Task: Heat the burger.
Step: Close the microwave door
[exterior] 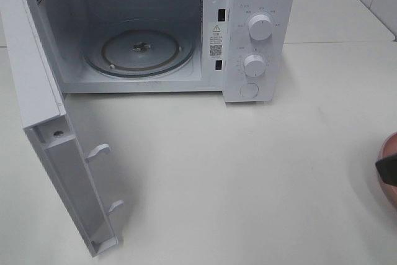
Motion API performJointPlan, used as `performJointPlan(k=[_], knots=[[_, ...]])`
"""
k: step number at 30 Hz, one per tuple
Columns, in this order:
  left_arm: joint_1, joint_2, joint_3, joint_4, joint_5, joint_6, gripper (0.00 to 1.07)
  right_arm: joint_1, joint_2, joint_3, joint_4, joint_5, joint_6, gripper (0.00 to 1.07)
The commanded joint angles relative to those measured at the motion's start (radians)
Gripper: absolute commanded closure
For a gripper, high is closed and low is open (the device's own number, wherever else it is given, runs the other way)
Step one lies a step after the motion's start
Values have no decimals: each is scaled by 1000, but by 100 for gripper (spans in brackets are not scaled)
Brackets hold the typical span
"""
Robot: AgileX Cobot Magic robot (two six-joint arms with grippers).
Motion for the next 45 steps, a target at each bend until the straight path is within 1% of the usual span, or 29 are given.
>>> performJointPlan(k=[1,2,4,7,8,10,12,14,15,19,20,22,23,24,25,26,28,30,31,32,34,35,36,37,42,45], knots=[[4,-17,3,-4,-9,1,7,2,-99,36,2,32,-7,31],[4,-17,3,-4,-9,1,7,2,-99,36,2,32,-7,31],[4,-17,3,-4,-9,1,7,0,-184,69,0,34,-7,31],[4,-17,3,-4,-9,1,7,-2,-205,68,0,34,-7,31],[4,-17,3,-4,-9,1,7,-2,-256,68,1,33,-3,31],[4,-17,3,-4,-9,1,7,-2,-278,68,2,34,-2,31],[4,-17,3,-4,-9,1,7,-2,-344,66,2,78,24,31],[4,-17,3,-4,-9,1,7,-2,-354,66,2,96,30,31],[4,-17,3,-4,-9,1,7,-2,-375,74,2,145,46,31],[4,-17,3,-4,-9,1,7,-4,-407,85,6,152,60,31],[4,-17,3,-4,-9,1,7,-29,-439,85,15,152,59,31],[4,-17,3,-4,-9,1,7,-44,-452,85,15,152,55,31],[4,-17,3,-4,-9,1,7,-89,-483,85,23,150,36,31],[4,-17,3,-4,-9,1,7,-89,-483,85,23,150,36,31],[4,-17,3,-4,-9,1,7,-133,-524,87,25,147,10,31],[4,-17,3,-4,-9,1,7,-133,-524,87,25,147,10,31],[4,-17,3,-4,-9,1,7,-180,-584,87,25,143,-12,31],[4,-17,3,-4,-9,1,7,-196,-605,87,25,142,-13,31],[4,-17,3,-4,-9,1,7,-228,-639,87,27,142,-14,31],[4,-17,3,-4,-9,1,7,-228,-639,87,27,142,-14,31],[4,-17,3,-4,-9,1,7,-279,-689,87,45,142,-16,31],[4,-17,3,-4,-9,1,7,-279,-689,87,45,142,-16,31],[4,-17,3,-4,-9,1,7,-298,-707,87,55,142,-22,31],[4,-17,3,-4,-9,1,7,-332,-741,89,77,142,-37,31],[4,-17,3,-4,-9,1,7,-375,-810,91,89,142,-48,31],[4,-18,3,-6,-9,1,7,-377,-809,91,91,142,-51,31]])
